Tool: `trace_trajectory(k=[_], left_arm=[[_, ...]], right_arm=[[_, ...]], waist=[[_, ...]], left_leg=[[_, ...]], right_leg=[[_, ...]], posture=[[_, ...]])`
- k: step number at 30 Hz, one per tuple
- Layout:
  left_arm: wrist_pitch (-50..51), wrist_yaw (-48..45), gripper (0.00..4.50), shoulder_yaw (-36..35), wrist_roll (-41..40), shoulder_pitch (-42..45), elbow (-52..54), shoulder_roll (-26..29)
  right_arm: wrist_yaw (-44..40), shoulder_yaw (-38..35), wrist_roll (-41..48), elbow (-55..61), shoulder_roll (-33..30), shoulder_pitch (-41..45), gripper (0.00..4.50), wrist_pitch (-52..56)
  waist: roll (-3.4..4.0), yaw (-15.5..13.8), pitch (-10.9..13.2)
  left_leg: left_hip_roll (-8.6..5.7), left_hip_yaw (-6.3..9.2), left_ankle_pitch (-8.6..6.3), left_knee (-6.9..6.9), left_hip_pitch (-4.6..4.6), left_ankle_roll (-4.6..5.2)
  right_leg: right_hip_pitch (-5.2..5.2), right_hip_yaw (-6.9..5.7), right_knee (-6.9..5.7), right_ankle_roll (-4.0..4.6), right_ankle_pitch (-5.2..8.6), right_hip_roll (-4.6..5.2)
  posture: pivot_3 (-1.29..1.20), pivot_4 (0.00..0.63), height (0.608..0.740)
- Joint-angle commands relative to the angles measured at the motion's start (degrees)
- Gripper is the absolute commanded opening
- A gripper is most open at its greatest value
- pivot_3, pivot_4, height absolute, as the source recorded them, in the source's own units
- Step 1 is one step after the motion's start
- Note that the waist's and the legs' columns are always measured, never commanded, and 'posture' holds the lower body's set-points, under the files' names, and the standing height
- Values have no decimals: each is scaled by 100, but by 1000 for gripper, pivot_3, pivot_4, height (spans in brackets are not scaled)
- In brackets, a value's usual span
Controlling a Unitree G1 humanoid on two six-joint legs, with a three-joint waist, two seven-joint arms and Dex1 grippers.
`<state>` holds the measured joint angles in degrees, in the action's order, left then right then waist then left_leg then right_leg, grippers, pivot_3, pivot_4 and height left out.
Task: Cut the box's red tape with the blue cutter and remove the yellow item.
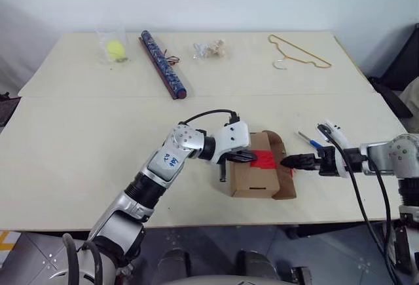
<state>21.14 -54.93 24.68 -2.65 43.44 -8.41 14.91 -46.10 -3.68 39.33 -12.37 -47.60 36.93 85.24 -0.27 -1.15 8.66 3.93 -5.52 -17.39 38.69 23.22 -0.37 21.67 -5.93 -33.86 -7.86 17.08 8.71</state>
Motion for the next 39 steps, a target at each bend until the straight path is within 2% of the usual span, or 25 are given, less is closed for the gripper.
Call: trace_trajectory(k=[1, 8, 18, 21, 25, 26, 33, 36, 39], left_arm=[[207, -3, 0, 206, 253, -237, -249, 166], [212, 0, 0, 188, 252, -227, -240, 216], [144, -21, 0, 146, 241, -236, -254, 245], [97, -40, 0, 114, 223, -256, -247, 257], [56, -111, 0, 41, 154, -342, -169, 317], [37, -129, 0, 25, 142, -361, -165, 327], [-53, -99, 0, -71, 10, -506, -187, 213], [-152, 196, 0, -149, -18, -489, -309, -108], [-309, 370, 0, -215, -11, -445, -459, -337]], right_arm=[[-277, 341, -85, -229, 68, 19, 4384, -237], [-634, 707, -60, -234, 343, 175, 2131, -301], [-905, 1272, -339, -446, 719, 449, 2131, -553], [-922, 1395, -513, -489, 769, 474, 1558, -703], [-883, 1275, -571, -313, 655, 537, 217, -659], [-906, 1244, -554, -246, 605, 542, 49, -639], [-782, 903, -435, 431, 50, 696, 49, -207], [-783, 773, -279, 947, -541, 999, 49, 242], [-836, 778, -132, 1157, -909, 1293, 49, 514]], waist=[[-6, 11, -4], [-6, 86, -4], [-6, 141, -4], [-7, 149, -4], [-7, 135, -4], [-6, 132, -4], [11, 25, 7], [41, -82, 27], [41, -133, 36]], left_leg=[[0, 0, 0, 0, -2, -1], [6, -1, 6, -4, -4, -10], [11, -2, 11, -11, -6, -19], [16, -4, 14, -18, -13, -25], [21, -9, 21, -34, -18, -36], [21, -10, 22, -38, -17, -39], [24, -37, 50, -56, 6, -87], [23, -45, 49, -58, 12, -85], [18, -46, 42, -40, 50, -71]], right_leg=[[-1, 0, 0, 0, 0, 0], [2, -4, -7, -4, -2, -2], [7, -5, -13, -7, -4, -4], [7, -7, -14, -7, -4, -8], [21, -8, -27, -9, -5, -9], [27, -8, -31, -9, -5, -9], [89, -8, -79, -11, -5, -7], [91, -8, -75, -11, -5, -7], [109, -6, -62, -16, -8, -2]], posture=[[0, 150, 740], [0, 150, 740], [0, 150, 740], [0, 150, 740], [0, 150, 740], [0, 150, 740], [0, 150, 740], [0, 150, 740], [0, 150, 740]])
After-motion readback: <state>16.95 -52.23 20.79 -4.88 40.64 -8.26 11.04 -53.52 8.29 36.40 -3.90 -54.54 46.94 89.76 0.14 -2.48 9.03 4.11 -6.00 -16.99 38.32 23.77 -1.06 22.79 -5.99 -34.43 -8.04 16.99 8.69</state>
